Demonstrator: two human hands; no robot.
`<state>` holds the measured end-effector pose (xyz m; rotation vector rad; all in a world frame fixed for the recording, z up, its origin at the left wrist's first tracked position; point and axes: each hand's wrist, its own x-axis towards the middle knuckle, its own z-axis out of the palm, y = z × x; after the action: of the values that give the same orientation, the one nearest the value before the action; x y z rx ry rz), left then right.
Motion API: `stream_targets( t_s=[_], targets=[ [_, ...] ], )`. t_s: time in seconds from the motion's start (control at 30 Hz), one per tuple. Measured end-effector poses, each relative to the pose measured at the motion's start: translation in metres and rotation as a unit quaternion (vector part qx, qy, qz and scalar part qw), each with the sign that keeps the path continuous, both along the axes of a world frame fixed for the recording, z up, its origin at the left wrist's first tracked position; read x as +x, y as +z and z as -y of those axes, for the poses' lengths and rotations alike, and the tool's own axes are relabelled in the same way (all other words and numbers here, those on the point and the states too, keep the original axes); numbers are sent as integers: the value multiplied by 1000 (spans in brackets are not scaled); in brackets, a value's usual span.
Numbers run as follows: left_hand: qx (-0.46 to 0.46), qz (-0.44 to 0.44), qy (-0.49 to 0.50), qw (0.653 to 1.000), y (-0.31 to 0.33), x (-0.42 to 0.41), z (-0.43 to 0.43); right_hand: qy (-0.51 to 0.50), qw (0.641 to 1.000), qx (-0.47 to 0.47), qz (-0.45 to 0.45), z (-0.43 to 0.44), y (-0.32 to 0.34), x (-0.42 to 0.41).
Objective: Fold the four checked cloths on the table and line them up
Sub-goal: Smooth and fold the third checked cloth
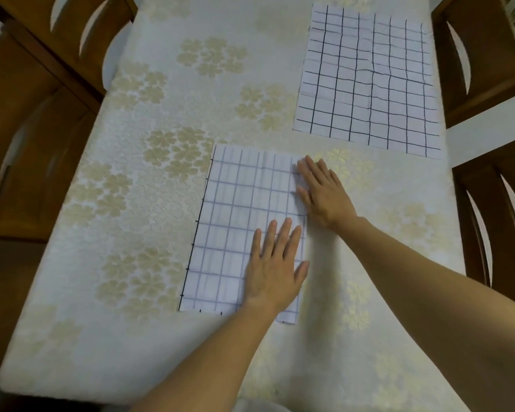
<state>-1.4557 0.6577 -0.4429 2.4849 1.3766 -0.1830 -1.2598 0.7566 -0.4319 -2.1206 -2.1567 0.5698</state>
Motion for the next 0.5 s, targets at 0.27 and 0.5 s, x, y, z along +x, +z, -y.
stream_targets(
  t_s=[0.27,0.5],
  targets=[
    [2,-6,8,1000,1,-8,-1,36,998,12,56,20,-4,-14],
    [3,3,-17,1000,-1,-7,3,18,999,-9,40,24,-6,-7]
  ],
)
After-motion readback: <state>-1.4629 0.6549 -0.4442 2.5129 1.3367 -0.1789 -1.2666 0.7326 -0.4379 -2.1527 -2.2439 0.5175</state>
